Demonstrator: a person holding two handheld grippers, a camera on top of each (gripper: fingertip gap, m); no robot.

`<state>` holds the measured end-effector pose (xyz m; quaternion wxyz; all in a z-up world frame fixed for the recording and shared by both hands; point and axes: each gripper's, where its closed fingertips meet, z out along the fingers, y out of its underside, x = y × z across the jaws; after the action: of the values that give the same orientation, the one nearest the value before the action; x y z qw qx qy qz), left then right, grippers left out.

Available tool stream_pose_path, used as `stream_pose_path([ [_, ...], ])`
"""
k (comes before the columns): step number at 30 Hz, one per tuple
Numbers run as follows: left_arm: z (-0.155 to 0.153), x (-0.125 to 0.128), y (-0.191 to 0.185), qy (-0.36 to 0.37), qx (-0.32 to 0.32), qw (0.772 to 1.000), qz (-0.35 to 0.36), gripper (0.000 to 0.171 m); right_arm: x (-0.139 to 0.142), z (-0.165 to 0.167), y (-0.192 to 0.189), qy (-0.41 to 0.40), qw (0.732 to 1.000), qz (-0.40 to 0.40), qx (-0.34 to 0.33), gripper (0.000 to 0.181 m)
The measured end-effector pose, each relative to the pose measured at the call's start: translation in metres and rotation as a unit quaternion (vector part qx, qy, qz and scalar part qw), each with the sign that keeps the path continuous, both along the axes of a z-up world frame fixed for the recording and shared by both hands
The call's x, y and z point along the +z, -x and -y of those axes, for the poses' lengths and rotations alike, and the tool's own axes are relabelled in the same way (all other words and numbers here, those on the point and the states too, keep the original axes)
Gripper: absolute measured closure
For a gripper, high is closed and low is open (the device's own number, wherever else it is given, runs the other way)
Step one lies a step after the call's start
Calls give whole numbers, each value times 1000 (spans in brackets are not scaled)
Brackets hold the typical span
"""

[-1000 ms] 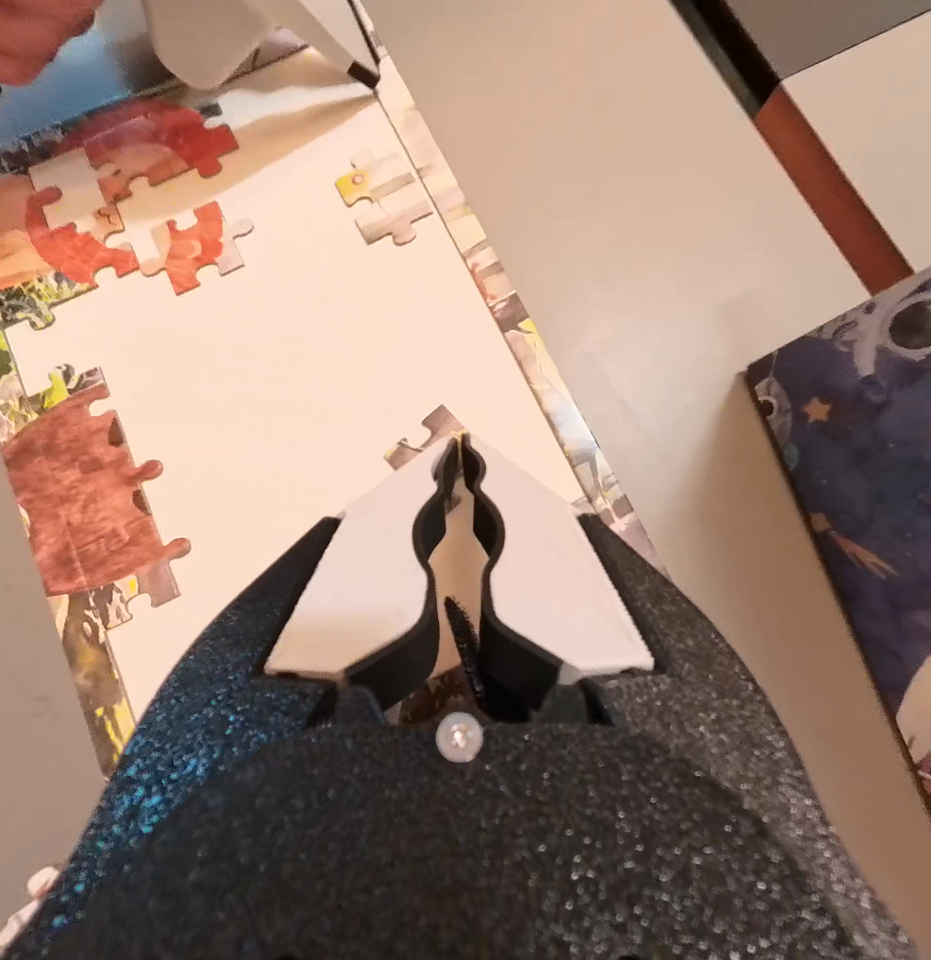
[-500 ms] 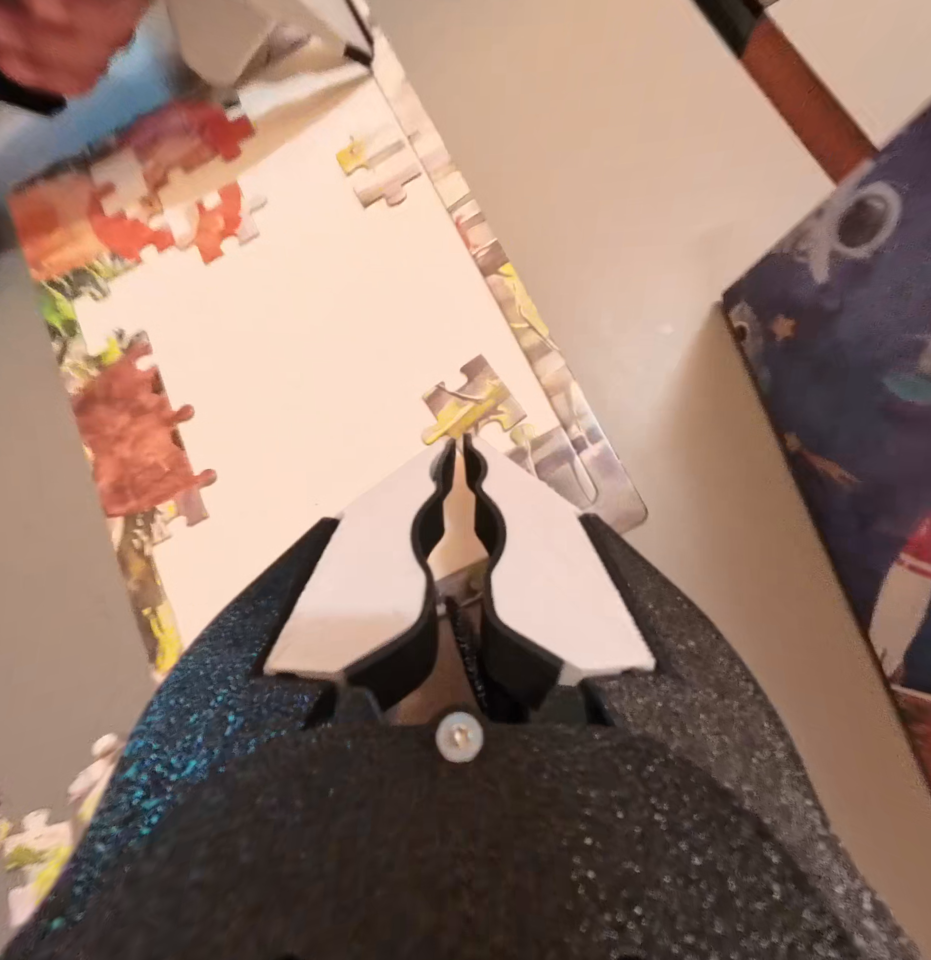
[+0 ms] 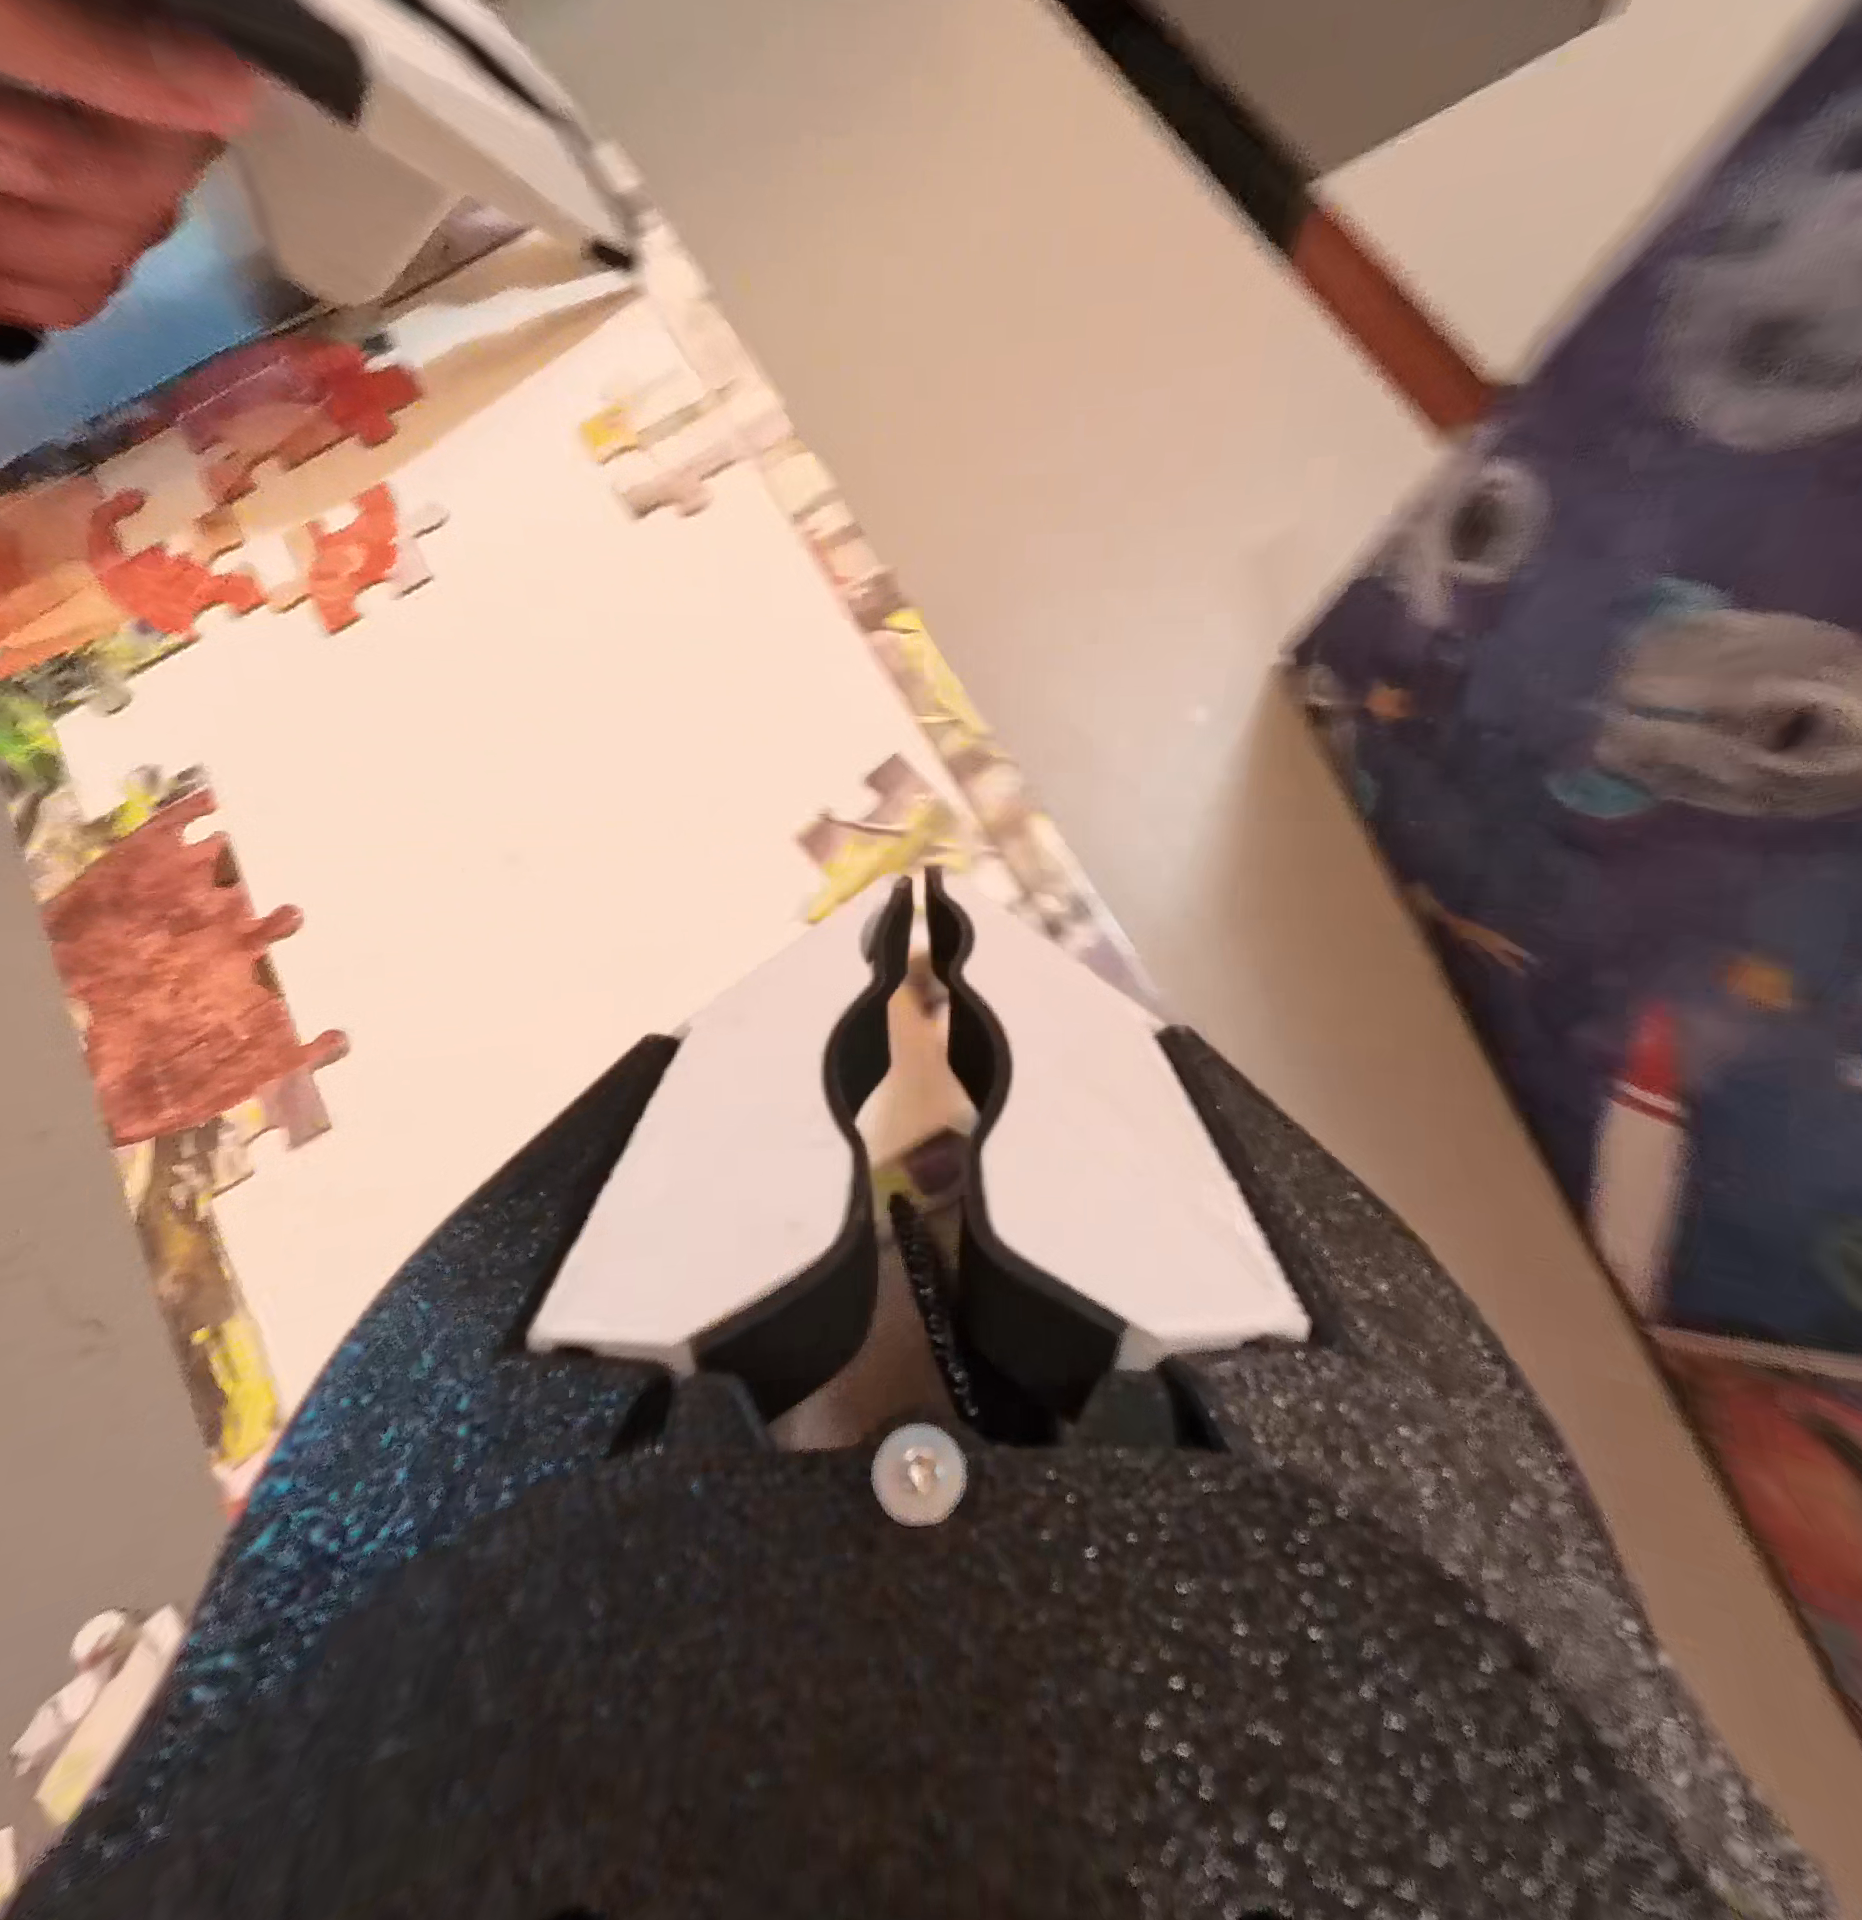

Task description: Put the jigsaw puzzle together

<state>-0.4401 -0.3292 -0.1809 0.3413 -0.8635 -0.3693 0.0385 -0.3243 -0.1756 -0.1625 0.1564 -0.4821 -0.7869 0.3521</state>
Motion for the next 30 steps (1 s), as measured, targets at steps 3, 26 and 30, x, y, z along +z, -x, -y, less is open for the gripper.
stream_pose_path([
  [3, 2, 15, 8, 16, 8, 998, -56, 158, 11, -30, 2, 23, 998, -7, -59, 174],
  [26, -132, -2, -104, 28, -211, 977, 25, 171, -20, -33, -5, -6, 999, 26, -35, 181],
  [30, -136, -2, -103, 37, -226, 973, 5, 168, -20, -33, -5, -3, 999, 25, -34, 181],
])
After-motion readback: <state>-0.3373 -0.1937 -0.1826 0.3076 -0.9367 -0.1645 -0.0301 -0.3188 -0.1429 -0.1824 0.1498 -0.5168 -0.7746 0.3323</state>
